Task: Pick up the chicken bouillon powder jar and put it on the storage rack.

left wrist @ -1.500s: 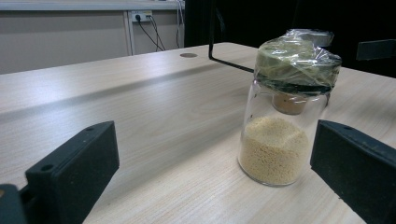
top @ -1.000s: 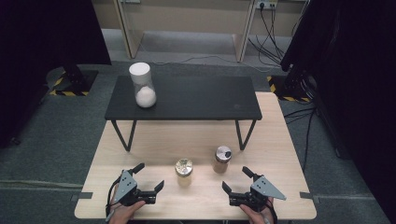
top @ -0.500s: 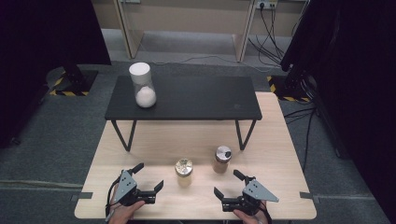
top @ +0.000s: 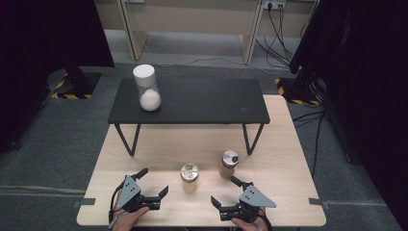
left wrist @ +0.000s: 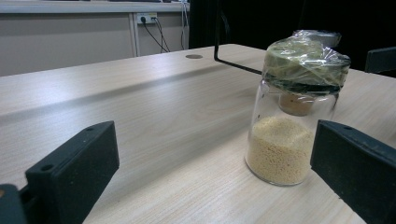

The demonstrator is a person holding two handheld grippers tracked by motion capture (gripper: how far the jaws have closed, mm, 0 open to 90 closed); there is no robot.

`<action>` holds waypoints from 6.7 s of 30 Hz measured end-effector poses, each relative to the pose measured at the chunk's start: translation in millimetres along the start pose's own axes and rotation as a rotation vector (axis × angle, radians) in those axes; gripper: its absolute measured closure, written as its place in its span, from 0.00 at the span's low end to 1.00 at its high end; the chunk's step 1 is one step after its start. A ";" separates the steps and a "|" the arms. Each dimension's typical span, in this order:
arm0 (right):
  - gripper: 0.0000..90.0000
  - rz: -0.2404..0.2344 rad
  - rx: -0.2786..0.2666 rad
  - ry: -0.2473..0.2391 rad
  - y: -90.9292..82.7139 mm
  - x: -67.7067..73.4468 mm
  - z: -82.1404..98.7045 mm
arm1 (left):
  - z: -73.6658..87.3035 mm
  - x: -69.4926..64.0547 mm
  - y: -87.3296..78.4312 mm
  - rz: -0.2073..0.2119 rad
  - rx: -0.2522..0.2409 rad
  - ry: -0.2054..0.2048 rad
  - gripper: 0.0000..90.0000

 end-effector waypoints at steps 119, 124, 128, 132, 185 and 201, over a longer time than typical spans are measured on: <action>0.34 -0.044 0.079 -0.077 89.0 31.7 -27.0 | -1.8 0.1 -1.8 0.000 -0.013 -0.008 0.01; 0.34 -0.043 0.077 -0.078 87.7 32.5 -34.5 | -1.8 0.2 -1.8 -0.001 -0.013 -0.007 0.01; 0.34 -0.045 0.075 -0.081 87.8 33.9 -39.4 | -1.9 0.0 -1.9 0.000 -0.013 -0.007 0.01; 0.34 -0.043 0.078 -0.079 88.1 33.6 -42.5 | -2.0 0.2 -2.0 0.000 -0.014 -0.008 0.01; 0.34 -0.080 0.106 -0.073 85.3 47.0 -107.1 | -1.5 0.6 -1.8 -0.001 -0.014 -0.010 0.01; 0.34 -0.125 0.119 -0.049 89.0 53.2 -140.3 | -1.2 0.3 -1.7 0.003 -0.012 -0.015 0.01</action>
Point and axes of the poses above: each handheld gripper's, and its own axes: y roughly forward along the jaws, z roughly out of its underside, x roughly to its left, the point moved 9 cm from there along y, roughly forward along the jaws, and after that the axes turned 6 degrees about y, right-handed, at the moved point
